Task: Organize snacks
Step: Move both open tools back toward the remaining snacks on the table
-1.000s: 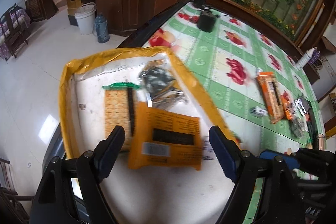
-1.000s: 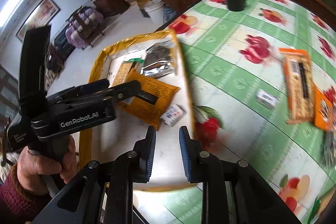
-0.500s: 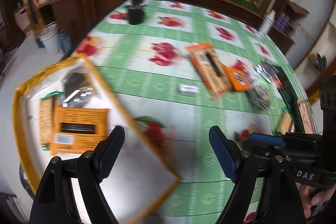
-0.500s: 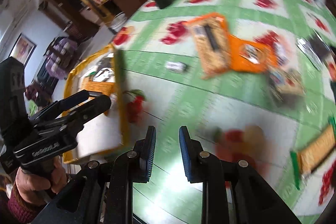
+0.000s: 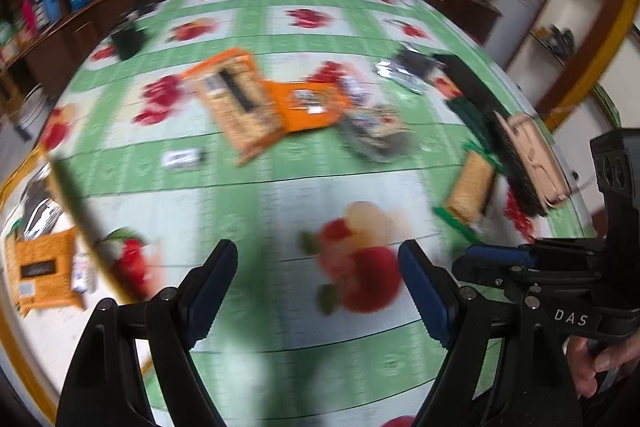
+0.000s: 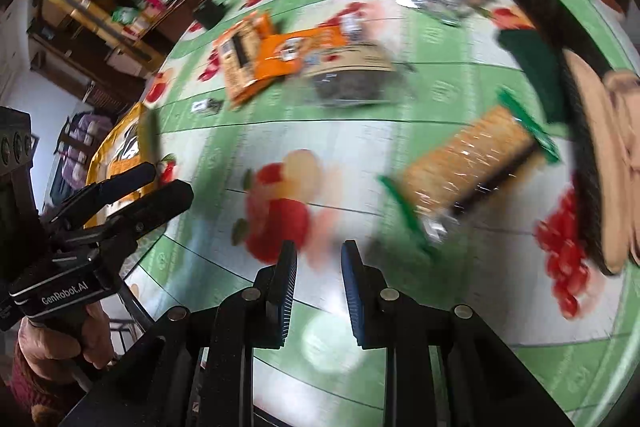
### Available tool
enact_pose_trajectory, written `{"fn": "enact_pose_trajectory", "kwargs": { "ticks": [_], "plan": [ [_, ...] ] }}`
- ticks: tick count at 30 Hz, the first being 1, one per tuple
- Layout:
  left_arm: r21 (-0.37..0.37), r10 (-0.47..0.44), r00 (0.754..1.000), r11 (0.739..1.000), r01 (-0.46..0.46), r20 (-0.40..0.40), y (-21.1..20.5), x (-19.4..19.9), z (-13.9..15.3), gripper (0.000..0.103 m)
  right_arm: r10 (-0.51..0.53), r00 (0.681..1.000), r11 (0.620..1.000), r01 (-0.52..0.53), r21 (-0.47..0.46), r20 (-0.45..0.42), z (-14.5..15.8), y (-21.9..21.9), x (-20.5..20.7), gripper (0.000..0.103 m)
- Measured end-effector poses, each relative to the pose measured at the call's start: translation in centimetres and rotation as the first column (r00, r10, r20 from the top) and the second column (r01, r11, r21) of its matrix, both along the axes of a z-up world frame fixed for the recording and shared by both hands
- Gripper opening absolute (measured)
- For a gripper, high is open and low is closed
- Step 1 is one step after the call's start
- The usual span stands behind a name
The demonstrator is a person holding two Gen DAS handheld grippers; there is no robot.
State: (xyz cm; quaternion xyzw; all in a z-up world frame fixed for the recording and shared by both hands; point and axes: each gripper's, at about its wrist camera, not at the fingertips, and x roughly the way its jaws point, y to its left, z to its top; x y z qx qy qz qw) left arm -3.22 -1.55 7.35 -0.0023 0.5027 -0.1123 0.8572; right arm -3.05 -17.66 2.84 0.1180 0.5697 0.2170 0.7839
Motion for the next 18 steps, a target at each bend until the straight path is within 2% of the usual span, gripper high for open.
{"fn": "enact_pose_trajectory", "kwargs": {
  "ticks": [5,7,9,14,18],
  "plan": [
    [0.002,-0.121,0.993,0.993,0.121,-0.011,-4.5,1.0,-0.1,0.082,-0.074,0.997,0.997,0.074,0.004,0.007,0.3,-4.2,-0.8,0.025],
    [0.008,-0.154,0.988,0.988,0.155,-0.015,-6.1,1.4,-0.4,0.082,-0.107,0.994,0.994,0.107,0.003,0.010,0.4,-5.9,-1.2,0.032],
    [0.007,-0.185,0.982,0.983,0.186,-0.027,-7.6,1.9,-0.8,0.082,-0.139,0.990,0.990,0.139,-0.001,0.013,0.5,-7.5,-1.6,0.034],
    [0.017,-0.250,0.967,0.968,0.251,-0.051,-11.1,3.2,-2.0,0.082,-0.185,0.983,0.983,0.185,-0.007,0.017,0.8,-11.1,-2.8,0.035],
    [0.052,-0.290,0.955,0.955,0.293,-0.063,-13.8,4.3,-3.1,0.082,-0.222,0.975,0.975,0.222,-0.018,0.023,1.0,-13.6,-3.8,0.035]
  ]
}}
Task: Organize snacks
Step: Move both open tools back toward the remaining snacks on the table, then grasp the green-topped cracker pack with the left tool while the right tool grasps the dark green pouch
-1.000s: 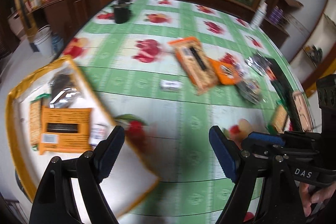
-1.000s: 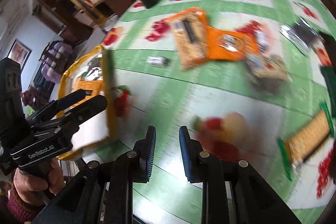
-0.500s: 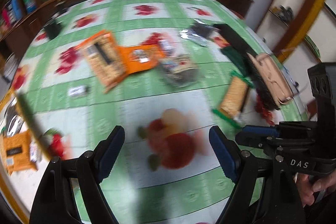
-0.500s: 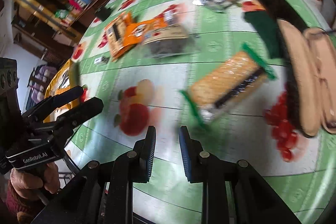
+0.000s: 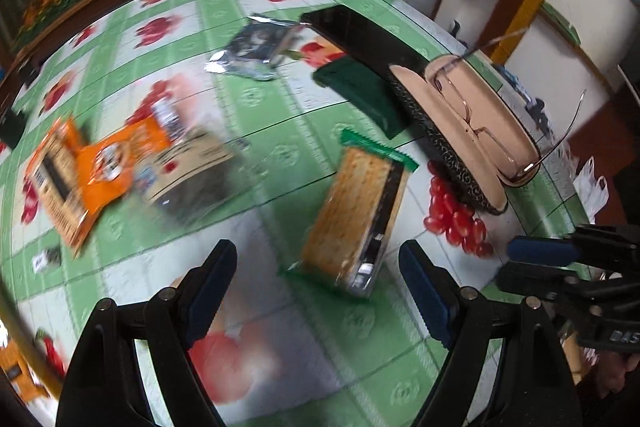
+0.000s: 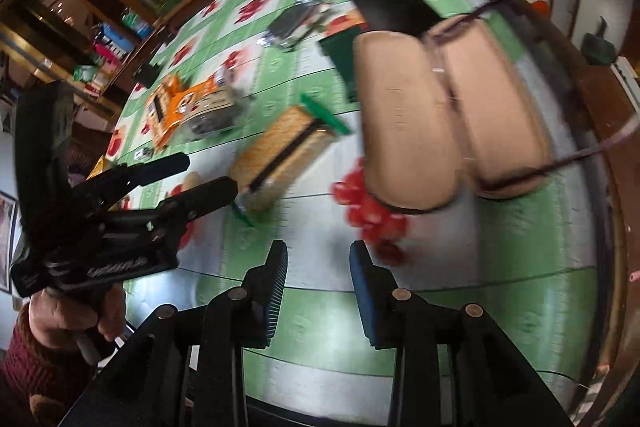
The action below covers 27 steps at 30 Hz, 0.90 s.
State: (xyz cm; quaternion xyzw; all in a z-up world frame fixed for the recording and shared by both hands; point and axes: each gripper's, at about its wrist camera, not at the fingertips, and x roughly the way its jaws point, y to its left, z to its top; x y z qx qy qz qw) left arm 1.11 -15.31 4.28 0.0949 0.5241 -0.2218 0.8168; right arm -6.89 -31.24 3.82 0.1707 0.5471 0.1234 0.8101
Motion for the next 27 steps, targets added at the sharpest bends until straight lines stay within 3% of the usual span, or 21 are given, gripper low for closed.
{"fn": "enact_pose_trajectory", "kwargs": {
  "ticks": [6,13,14,17,27],
  "plan": [
    [0.053,-0.048,0.999,0.997,0.049,-0.015,-3.6,1.3,-1.9,0.082,-0.073,0.997,0.997,0.073,-0.005,0.000,0.1,-3.4,-1.2,0.035],
    [0.082,-0.006,1.000,0.997,0.004,0.018,-5.0,2.4,-3.5,0.082,-0.104,0.995,0.995,0.104,-0.012,0.004,0.3,-5.2,-2.0,0.035],
    [0.077,0.001,1.000,0.997,-0.002,0.022,-4.8,2.4,-3.5,0.081,-0.103,0.995,0.995,0.103,-0.011,0.003,0.3,-5.3,-2.0,0.035],
    [0.074,0.029,0.999,0.997,-0.031,0.040,-3.9,2.0,-3.2,0.063,-0.092,0.996,0.996,0.092,-0.013,0.009,0.5,-5.0,-1.4,0.035],
    [0.077,0.224,0.974,0.971,-0.227,0.044,5.0,-2.3,-3.2,0.063,0.018,0.994,1.000,-0.017,-0.014,0.104,3.6,-2.3,4.5,0.035]
  ]
}}
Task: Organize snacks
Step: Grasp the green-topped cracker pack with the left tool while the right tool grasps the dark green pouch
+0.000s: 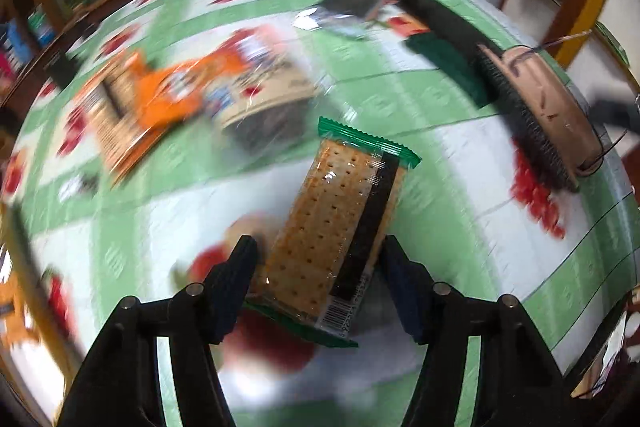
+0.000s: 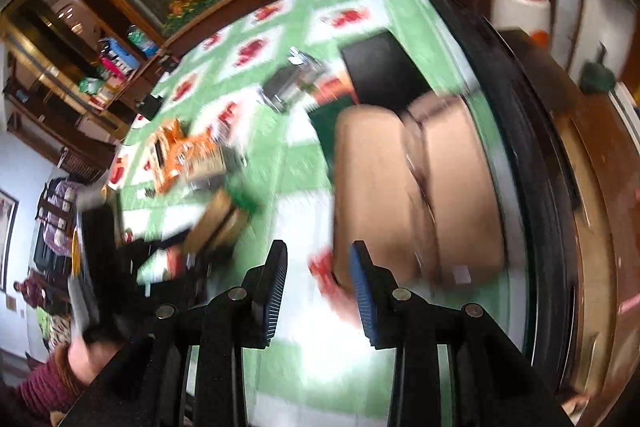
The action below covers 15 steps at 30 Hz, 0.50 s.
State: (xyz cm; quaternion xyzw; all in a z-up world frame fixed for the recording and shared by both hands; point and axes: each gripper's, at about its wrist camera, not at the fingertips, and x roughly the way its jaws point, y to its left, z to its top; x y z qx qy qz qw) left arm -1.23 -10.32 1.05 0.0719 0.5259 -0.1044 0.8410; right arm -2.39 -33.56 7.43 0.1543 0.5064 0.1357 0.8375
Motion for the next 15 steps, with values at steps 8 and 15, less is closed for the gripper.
{"fn": "enact_pose_trajectory", "kwargs": {
  "ticks": [8,15],
  "plan": [
    [0.001,0.132,0.991,0.991,-0.132,-0.014,5.3,-2.6,0.2,0.063,0.030,0.999,0.998,-0.032,-0.050,-0.039,-0.3,2.7,10.8,0.041],
    [0.005,0.154,0.988,0.988,-0.154,-0.021,6.4,-3.9,0.2,0.063,0.075,0.990,0.983,-0.094,-0.156,-0.121,-2.9,4.8,17.1,0.041]
  ]
}}
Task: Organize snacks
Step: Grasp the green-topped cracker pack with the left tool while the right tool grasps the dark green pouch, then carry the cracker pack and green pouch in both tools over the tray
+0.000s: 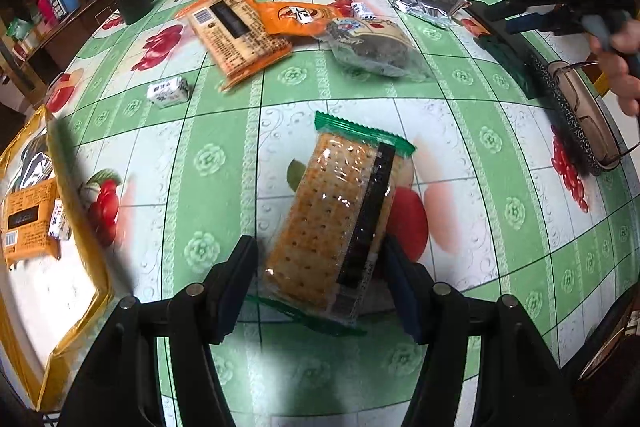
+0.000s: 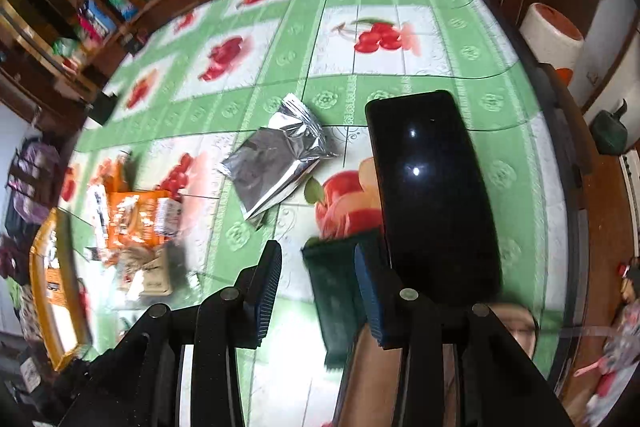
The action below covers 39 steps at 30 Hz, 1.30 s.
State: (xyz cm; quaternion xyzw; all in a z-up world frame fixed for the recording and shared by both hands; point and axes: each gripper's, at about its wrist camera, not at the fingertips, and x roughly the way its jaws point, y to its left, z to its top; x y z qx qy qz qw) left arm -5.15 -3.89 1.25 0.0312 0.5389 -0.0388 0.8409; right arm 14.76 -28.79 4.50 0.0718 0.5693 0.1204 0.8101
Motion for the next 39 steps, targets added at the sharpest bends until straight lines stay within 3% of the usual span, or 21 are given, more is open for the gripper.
{"fn": "enact_pose_trajectory", "kwargs": {
  "ticks": [5,8,11,14,16,18,19,21,23,25,29,34,36,39],
  "plan": [
    [0.000,0.005,1.000,1.000,-0.005,-0.001,0.4,-0.5,0.0,0.063,0.028,0.998,0.994,-0.033,-0.103,-0.053,-2.2,1.1,1.0,0.041],
    [0.001,0.007,1.000,1.000,-0.007,-0.005,0.4,-0.4,0.1,0.063,0.056,0.998,0.988,-0.060,-0.145,-0.034,-2.3,2.0,0.7,0.043],
    [0.004,0.012,1.000,1.000,-0.012,-0.009,0.4,-0.1,0.1,0.063,0.086,0.995,0.993,-0.090,-0.073,-0.060,-2.3,3.1,0.1,0.043],
    [0.007,0.010,1.000,1.000,-0.010,-0.014,0.4,0.3,0.2,0.063,0.137,0.982,0.987,-0.124,0.099,-0.131,-2.6,4.4,-1.5,0.043],
    [0.005,0.010,1.000,1.000,-0.010,-0.019,0.5,0.5,0.2,0.063,0.172,0.978,0.974,-0.151,0.169,-0.116,-2.0,5.2,-2.8,0.043],
    [0.000,0.014,1.000,1.000,-0.014,-0.022,0.6,0.7,0.2,0.064,0.197,0.980,0.972,-0.190,0.140,-0.035,-0.6,5.5,-3.9,0.045],
    [-0.004,0.016,1.000,1.000,-0.016,-0.023,0.6,0.9,0.2,0.067,0.206,0.978,0.974,-0.204,0.101,-0.013,-0.4,5.5,-4.2,0.053],
    [-0.009,0.021,1.000,1.000,-0.021,-0.023,0.8,1.2,0.2,0.071,0.222,0.975,0.975,-0.222,0.000,-0.006,-0.6,5.2,-4.2,0.057],
    [-0.006,0.022,1.000,1.000,-0.022,-0.016,0.9,1.6,0.3,0.073,0.212,0.977,0.977,-0.213,-0.020,-0.029,-1.2,4.5,-3.8,0.057],
    [-0.003,0.027,1.000,1.000,-0.027,-0.014,1.1,1.8,0.2,0.073,0.185,0.980,0.983,-0.186,-0.006,-0.069,-2.0,3.8,-3.8,0.057],
    [-0.008,0.035,0.999,0.999,-0.035,-0.022,1.3,1.8,-0.1,0.073,0.209,0.975,0.978,-0.209,0.015,-0.068,-2.3,4.4,-5.6,0.057],
    [-0.007,0.023,0.999,1.000,-0.023,-0.024,1.3,1.5,0.0,0.073,0.313,0.940,0.943,-0.292,0.160,-0.134,-2.3,6.4,-11.6,0.057],
    [-0.010,0.020,0.999,1.000,-0.020,-0.027,1.4,1.4,0.0,0.073,0.291,0.954,0.947,-0.278,0.159,-0.069,-0.9,5.7,-13.4,0.057],
    [-0.022,0.015,0.999,1.000,-0.016,-0.030,1.7,1.5,0.1,0.073,0.176,0.984,0.972,-0.175,0.158,0.008,1.2,2.2,-14.3,0.058]
  ]
}}
